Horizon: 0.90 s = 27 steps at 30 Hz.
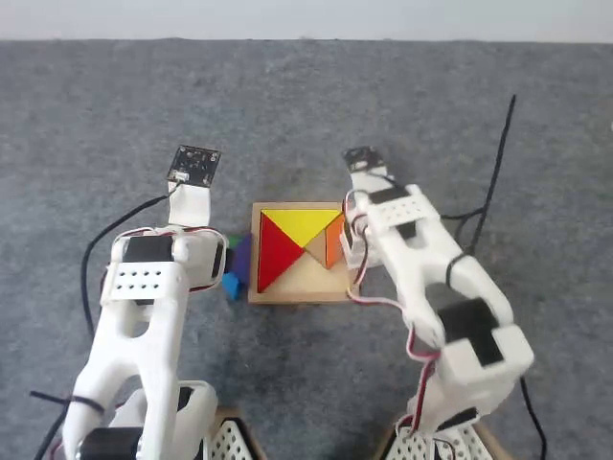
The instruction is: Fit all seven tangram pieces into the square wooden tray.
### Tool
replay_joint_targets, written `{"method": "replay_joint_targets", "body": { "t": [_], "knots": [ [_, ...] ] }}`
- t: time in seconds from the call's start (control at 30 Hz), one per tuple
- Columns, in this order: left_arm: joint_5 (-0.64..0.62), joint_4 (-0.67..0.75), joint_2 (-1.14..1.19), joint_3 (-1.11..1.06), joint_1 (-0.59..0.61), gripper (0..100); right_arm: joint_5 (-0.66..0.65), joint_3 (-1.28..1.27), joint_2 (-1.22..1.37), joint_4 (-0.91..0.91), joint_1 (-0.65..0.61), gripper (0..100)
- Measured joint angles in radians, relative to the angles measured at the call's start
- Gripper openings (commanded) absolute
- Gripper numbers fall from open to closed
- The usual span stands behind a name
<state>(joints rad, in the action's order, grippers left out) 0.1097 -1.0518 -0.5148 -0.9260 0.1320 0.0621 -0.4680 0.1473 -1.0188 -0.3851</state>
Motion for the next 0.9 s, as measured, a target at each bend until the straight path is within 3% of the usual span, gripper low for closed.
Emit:
{"method": "replay_joint_targets", "body": {
  "t": [0.4,0.57,0.9],
  "knots": [
    [0.0,0.0,0.0,0.0,0.0,17,0.012,0.011,-0.21,0.003,-0.038,24.1],
    [0.0,0.0,0.0,0.0,0.0,17,0.017,0.095,-0.084,0.003,-0.097,24.1],
    [0.0,0.0,0.0,0.0,0.0,17,0.018,0.256,0.147,0.003,-0.097,24.1]
  ]
}}
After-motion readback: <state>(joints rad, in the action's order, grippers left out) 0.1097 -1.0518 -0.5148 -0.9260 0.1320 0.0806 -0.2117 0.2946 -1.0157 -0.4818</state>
